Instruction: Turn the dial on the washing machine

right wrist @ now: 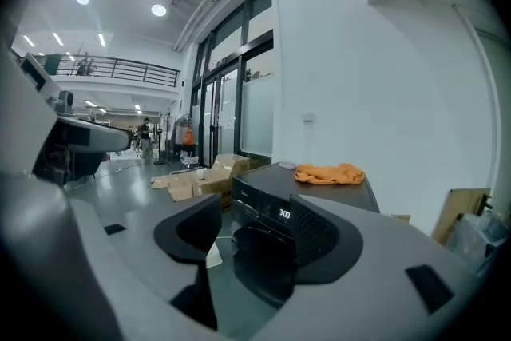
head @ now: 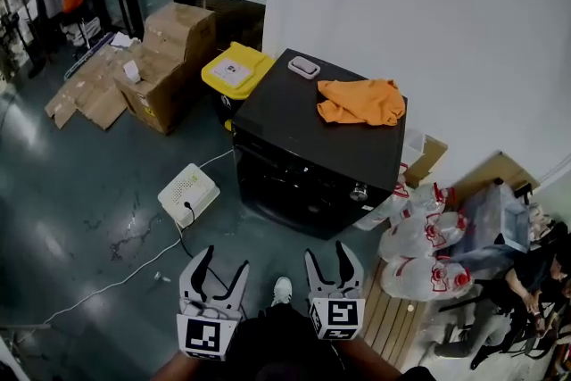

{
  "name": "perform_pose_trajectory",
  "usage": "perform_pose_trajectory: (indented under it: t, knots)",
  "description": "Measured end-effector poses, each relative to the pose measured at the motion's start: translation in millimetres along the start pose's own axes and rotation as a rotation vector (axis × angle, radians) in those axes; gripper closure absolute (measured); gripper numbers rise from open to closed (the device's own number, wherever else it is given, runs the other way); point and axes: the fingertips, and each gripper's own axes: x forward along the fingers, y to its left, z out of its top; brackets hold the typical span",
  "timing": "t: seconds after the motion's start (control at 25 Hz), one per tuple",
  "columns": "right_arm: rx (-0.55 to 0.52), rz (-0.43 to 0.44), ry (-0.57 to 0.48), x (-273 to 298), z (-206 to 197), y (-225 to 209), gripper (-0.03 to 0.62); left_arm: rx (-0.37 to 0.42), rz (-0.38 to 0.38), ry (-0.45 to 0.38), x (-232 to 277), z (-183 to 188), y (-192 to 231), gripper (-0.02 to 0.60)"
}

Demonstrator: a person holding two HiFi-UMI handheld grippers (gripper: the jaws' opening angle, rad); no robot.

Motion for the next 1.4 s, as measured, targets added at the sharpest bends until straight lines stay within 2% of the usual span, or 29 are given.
perform_pose_trajectory:
  t: [0.2, 0.28, 0.48, 0.64, 0.8, 0.96, 1.2, 1.4]
  knots:
    - [-0.010, -0.022, 0.027, 47, -2, -61, 0.318, 0.000, 0.037, -0.030, 71, 15, -6, 0.316]
    - [-0.008, -0.033, 0.040, 61, -6, -84, 0.318, 0.018, 0.036, -0.010, 94, 19, -13, 0.315]
    - [0.005, -0.077, 0.079, 85, -21, -130, 0.318, 0.055, 0.008, 0.007, 137, 24, -30, 0.314]
    - [0.026, -0.129, 0.097, 97, -29, -152, 0.313, 0.055, -0.022, 0.037, 160, 16, -32, 0.311]
    - [0.054, -0.181, 0.134, 109, -39, -167, 0.312, 0.053, -0.089, 0.072, 193, 6, -37, 0.310]
    - [0.078, -0.263, 0.176, 120, -46, -180, 0.312, 0.077, -0.197, 0.032, 237, 15, -39, 0.310]
    - [0.073, -0.369, 0.244, 147, -53, -185, 0.312, 0.104, -0.296, 0.032, 284, 16, -12, 0.310]
    - [0.073, -0.432, 0.336, 167, -77, -187, 0.301, 0.114, -0.348, 0.060, 309, 1, 11, 0.310]
